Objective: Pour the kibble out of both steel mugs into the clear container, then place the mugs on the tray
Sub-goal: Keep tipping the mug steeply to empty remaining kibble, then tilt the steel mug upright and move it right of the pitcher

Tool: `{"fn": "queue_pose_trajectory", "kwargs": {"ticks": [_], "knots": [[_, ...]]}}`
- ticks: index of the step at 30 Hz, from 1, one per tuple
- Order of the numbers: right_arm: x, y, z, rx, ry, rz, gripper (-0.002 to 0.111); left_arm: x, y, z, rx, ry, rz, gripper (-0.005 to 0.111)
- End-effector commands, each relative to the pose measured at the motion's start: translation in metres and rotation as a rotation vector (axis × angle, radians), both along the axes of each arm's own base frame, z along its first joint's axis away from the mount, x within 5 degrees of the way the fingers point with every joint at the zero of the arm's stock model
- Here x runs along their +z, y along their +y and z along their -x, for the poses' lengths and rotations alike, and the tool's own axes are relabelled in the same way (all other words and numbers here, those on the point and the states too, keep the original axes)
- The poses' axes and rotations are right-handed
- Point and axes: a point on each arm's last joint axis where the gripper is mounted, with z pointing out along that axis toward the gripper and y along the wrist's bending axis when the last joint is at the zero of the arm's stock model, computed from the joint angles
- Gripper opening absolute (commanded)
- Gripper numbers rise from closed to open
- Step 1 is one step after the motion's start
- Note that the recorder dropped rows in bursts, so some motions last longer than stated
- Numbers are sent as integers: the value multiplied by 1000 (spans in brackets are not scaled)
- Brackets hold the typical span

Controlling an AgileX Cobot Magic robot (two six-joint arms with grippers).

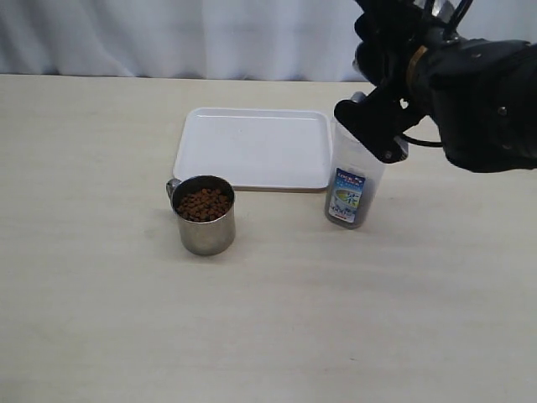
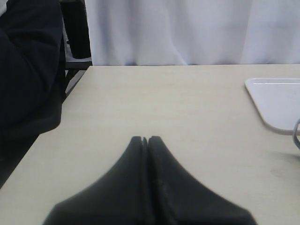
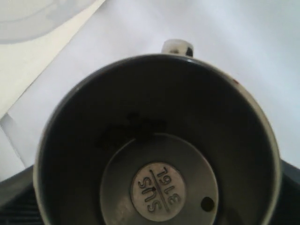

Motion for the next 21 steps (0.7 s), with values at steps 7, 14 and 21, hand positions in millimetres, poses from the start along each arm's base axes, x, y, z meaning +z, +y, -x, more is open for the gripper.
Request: {"fn": "queue_pose_trajectory", "kwargs": {"ticks": [7, 14, 21], "knots": [[6, -3, 7, -161, 196, -290, 4, 0, 0, 0, 1, -6, 3, 0], [30, -35, 9, -286, 287, -490, 4, 0, 0, 0, 1, -6, 3, 0], [49, -67, 16, -289, 428, -747, 4, 0, 0, 0, 1, -6, 3, 0]]}}
